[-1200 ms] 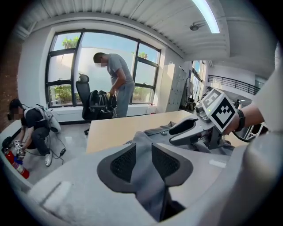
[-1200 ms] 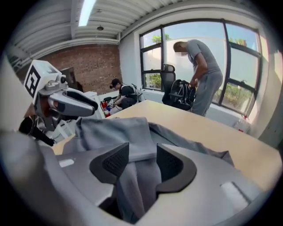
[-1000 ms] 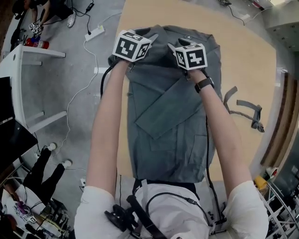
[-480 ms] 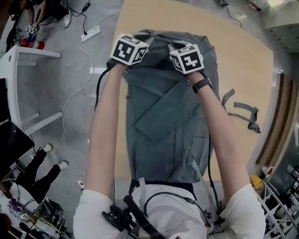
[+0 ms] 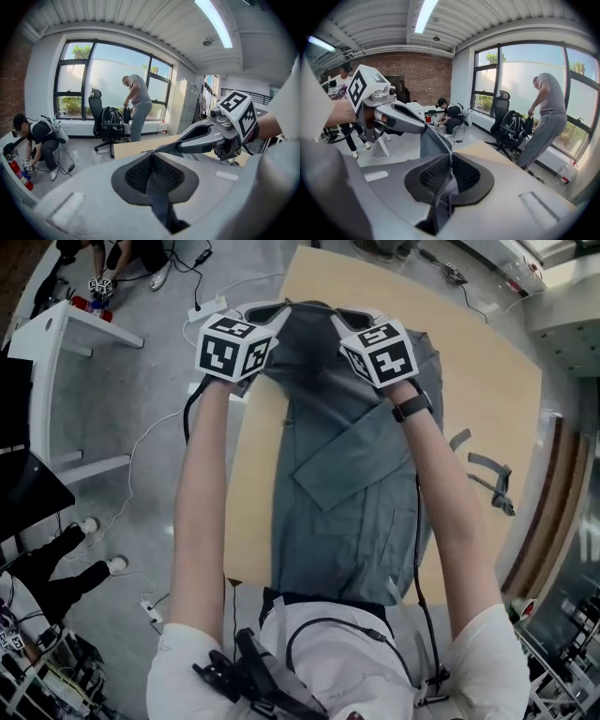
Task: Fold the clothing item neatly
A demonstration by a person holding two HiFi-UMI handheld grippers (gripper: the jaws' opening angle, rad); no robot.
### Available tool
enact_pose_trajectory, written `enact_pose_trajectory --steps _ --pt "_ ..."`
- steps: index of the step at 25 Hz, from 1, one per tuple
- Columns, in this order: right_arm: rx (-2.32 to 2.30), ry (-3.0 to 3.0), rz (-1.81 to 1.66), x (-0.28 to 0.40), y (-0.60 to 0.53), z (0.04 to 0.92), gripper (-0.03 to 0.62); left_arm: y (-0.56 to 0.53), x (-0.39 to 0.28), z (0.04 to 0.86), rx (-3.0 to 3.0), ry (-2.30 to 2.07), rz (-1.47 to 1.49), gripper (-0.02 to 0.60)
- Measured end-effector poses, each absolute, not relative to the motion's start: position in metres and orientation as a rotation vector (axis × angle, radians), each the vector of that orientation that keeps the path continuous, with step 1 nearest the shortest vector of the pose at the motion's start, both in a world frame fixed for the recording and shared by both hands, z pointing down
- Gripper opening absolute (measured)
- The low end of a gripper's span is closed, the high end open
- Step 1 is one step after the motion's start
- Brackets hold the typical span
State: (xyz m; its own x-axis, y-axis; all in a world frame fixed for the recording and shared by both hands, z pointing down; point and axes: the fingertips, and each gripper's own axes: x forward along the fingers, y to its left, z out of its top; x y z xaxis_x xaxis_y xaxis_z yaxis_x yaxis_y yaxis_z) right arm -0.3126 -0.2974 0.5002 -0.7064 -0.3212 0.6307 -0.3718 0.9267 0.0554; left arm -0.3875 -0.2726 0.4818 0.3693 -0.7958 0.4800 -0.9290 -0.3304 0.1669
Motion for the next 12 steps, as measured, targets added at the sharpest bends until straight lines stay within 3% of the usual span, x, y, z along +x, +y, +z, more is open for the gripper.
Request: enact_pose_trajectory --steps 12 --pt "0.267 -2.603 -0.263 -0.437 -0.232 0.337 0.018 -0.173 -0.485 0.311 2.156 -1.853 0.278 0.014"
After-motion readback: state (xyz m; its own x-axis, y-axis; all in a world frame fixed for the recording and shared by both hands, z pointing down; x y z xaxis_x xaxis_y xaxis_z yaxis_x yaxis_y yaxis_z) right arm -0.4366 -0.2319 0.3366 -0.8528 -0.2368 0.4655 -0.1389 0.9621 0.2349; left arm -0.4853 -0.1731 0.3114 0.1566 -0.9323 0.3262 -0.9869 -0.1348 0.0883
